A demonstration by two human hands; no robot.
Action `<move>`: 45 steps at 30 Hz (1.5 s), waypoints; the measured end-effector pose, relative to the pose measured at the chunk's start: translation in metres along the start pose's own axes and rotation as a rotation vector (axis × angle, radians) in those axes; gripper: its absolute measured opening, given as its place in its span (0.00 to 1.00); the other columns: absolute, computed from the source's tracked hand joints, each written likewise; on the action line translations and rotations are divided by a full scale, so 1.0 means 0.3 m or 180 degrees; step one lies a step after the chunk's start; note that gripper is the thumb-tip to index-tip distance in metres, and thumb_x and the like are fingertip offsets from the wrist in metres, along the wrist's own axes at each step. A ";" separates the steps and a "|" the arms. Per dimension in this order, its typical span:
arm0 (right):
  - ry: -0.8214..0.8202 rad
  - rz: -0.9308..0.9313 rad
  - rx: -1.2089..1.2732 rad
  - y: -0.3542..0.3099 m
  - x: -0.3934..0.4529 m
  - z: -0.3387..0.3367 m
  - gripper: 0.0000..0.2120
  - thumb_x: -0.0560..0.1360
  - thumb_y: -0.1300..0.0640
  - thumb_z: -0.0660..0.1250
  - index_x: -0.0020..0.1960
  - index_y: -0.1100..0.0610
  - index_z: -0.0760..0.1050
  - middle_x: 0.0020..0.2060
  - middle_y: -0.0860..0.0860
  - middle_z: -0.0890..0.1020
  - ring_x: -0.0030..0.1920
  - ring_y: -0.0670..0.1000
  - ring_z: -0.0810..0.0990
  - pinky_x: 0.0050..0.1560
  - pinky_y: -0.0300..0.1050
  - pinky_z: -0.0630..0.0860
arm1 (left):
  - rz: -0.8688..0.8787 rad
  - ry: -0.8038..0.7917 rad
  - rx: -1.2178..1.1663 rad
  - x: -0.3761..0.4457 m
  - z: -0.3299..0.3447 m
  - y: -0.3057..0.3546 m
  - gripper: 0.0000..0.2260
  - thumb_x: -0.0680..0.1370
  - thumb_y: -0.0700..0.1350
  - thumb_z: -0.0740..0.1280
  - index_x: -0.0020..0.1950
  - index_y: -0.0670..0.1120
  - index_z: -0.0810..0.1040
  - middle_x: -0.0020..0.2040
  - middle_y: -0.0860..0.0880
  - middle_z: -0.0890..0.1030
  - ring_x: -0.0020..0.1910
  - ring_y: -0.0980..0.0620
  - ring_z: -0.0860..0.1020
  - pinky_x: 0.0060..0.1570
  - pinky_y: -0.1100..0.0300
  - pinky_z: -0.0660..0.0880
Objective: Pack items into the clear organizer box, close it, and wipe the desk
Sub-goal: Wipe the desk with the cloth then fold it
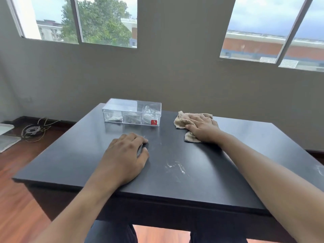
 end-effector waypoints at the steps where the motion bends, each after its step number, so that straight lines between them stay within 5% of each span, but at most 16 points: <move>1: -0.0020 -0.0107 0.0009 -0.021 -0.036 0.001 0.26 0.82 0.38 0.49 0.80 0.38 0.54 0.81 0.40 0.55 0.81 0.48 0.47 0.78 0.57 0.44 | -0.0001 -0.0012 -0.0003 0.001 0.000 0.002 0.20 0.78 0.57 0.54 0.63 0.56 0.78 0.61 0.57 0.78 0.63 0.54 0.73 0.66 0.56 0.67; 7: -0.0111 -0.0724 -0.0024 -0.143 -0.268 0.034 0.29 0.77 0.30 0.42 0.78 0.31 0.51 0.80 0.37 0.54 0.81 0.49 0.47 0.78 0.60 0.45 | -0.0029 -0.0012 -0.0017 -0.014 -0.014 0.010 0.14 0.81 0.53 0.59 0.63 0.55 0.79 0.62 0.56 0.79 0.63 0.53 0.74 0.66 0.55 0.67; 17: -0.0143 -0.1304 0.0249 -0.241 -0.582 0.040 0.22 0.82 0.36 0.51 0.74 0.22 0.51 0.78 0.28 0.49 0.80 0.40 0.41 0.79 0.53 0.42 | -0.0001 0.0064 0.0027 -0.019 -0.012 0.006 0.14 0.80 0.54 0.58 0.62 0.55 0.79 0.61 0.55 0.79 0.61 0.52 0.74 0.64 0.54 0.69; 22: 0.0035 -0.1031 0.0333 -0.206 -0.457 0.046 0.17 0.77 0.31 0.46 0.64 0.15 0.52 0.78 0.32 0.57 0.80 0.42 0.50 0.78 0.52 0.49 | -0.0014 0.0074 0.0011 -0.012 -0.001 -0.002 0.12 0.81 0.53 0.59 0.60 0.55 0.79 0.59 0.56 0.78 0.60 0.53 0.74 0.65 0.55 0.67; 27: 0.0247 -0.0208 0.0232 0.002 -0.169 0.017 0.22 0.82 0.39 0.53 0.76 0.33 0.62 0.79 0.41 0.62 0.80 0.47 0.55 0.76 0.55 0.53 | -0.0014 0.0110 0.0023 -0.010 0.001 -0.001 0.13 0.80 0.55 0.60 0.61 0.57 0.78 0.59 0.57 0.78 0.60 0.53 0.73 0.64 0.56 0.65; 34: 0.0336 0.0741 0.0099 0.272 -0.013 -0.031 0.29 0.76 0.33 0.45 0.76 0.33 0.61 0.77 0.44 0.66 0.78 0.54 0.60 0.72 0.60 0.59 | 0.0043 0.0105 -0.0098 -0.011 -0.008 0.002 0.17 0.77 0.59 0.60 0.62 0.56 0.79 0.60 0.58 0.78 0.62 0.54 0.74 0.66 0.56 0.66; 40: 0.0167 0.0769 -0.0102 0.208 -0.084 -0.010 0.29 0.77 0.32 0.42 0.77 0.31 0.55 0.80 0.45 0.58 0.81 0.53 0.51 0.75 0.62 0.52 | 0.0173 -0.0017 -0.0150 -0.007 -0.012 0.011 0.19 0.76 0.62 0.57 0.60 0.57 0.79 0.59 0.59 0.79 0.60 0.55 0.74 0.66 0.55 0.67; 45: 0.0013 0.0241 -0.0051 0.022 -0.305 0.020 0.25 0.79 0.33 0.43 0.76 0.27 0.49 0.82 0.43 0.51 0.82 0.51 0.45 0.77 0.61 0.44 | 0.0231 -0.0022 -0.0223 -0.019 -0.030 0.035 0.16 0.77 0.59 0.58 0.57 0.56 0.80 0.55 0.59 0.80 0.58 0.55 0.76 0.64 0.55 0.70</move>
Point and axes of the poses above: each hand's wrist, its own x-axis towards the middle knuckle, its own z-axis out of the palm, y = z × x, the point moved 4 cm from there along x, towards the middle knuckle
